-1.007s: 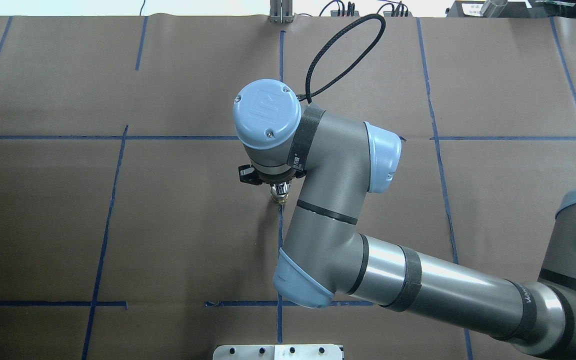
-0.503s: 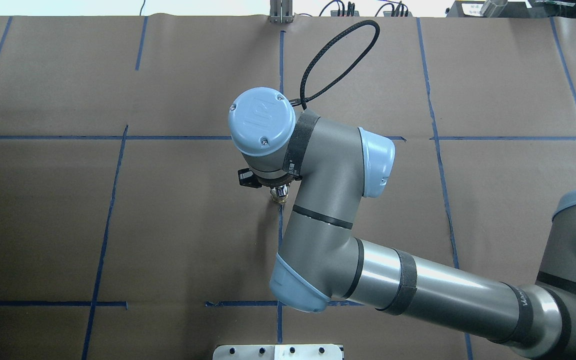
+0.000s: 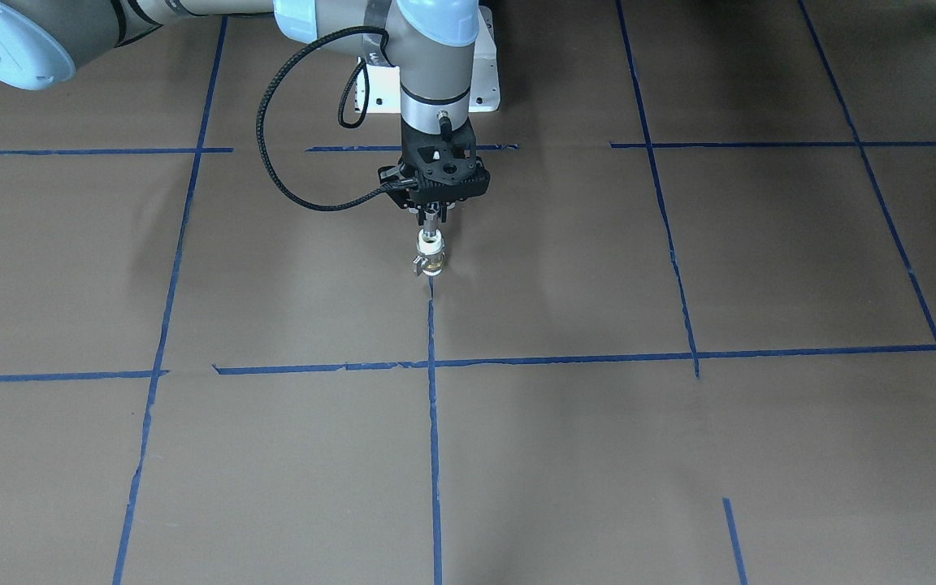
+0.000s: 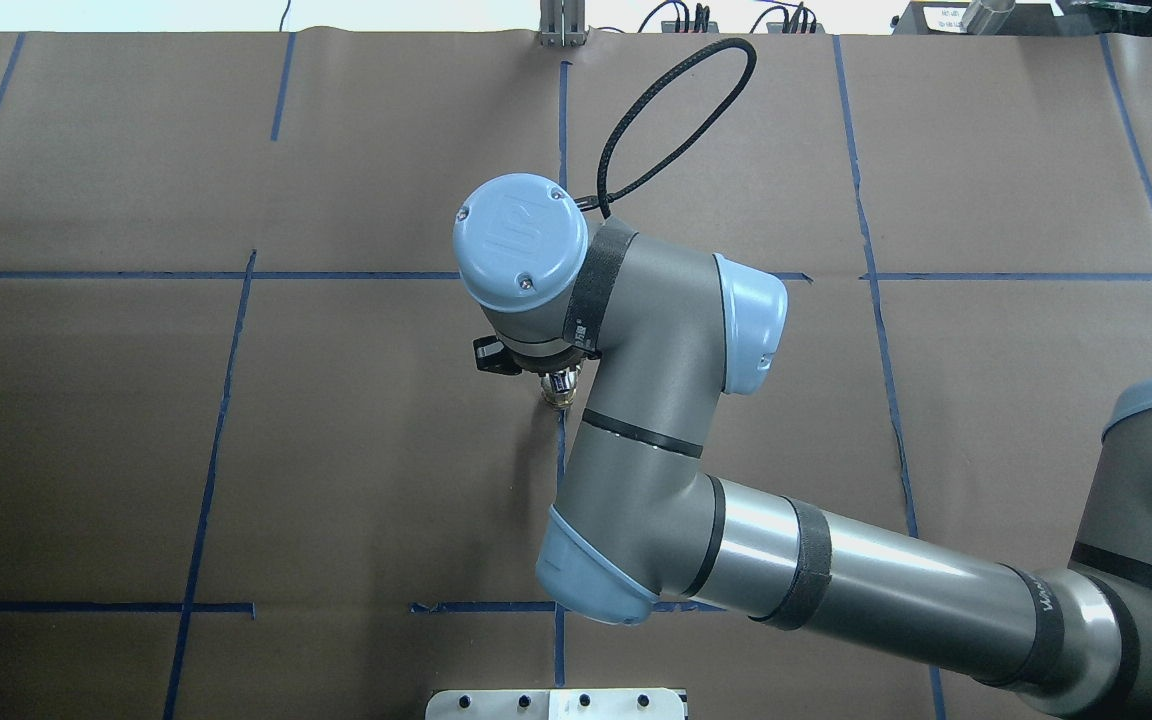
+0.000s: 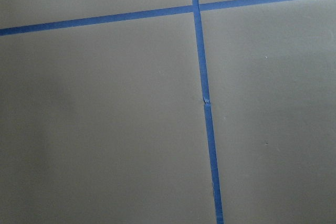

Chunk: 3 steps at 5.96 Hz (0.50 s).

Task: Assemble PPR valve and pipe with both arms
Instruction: 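Press the chrome valve down onto the white fitting with the right gripper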

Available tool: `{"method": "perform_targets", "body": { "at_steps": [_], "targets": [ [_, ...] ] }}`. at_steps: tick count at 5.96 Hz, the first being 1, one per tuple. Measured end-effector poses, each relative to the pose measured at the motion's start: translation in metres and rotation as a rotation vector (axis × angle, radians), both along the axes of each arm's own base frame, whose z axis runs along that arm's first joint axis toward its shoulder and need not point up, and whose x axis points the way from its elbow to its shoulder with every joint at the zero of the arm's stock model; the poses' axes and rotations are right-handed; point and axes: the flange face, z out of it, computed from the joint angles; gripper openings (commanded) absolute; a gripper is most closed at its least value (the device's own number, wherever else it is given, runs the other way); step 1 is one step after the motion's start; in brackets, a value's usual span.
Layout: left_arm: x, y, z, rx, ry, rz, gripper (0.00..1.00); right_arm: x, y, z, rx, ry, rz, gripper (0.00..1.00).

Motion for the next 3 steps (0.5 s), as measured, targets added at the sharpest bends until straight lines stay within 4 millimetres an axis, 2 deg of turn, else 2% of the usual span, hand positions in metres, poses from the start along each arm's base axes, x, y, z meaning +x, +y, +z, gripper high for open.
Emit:
{"method": "perform_targets", "body": {
  "at_steps": [3],
  "targets": [
    [0.0, 0.0, 0.0, 0.0, 0.0, 0.0, 1.0, -0.0007, -0.0028, 0.0012, 0.015, 0.011, 0.009, 0.0]
  ]
}}
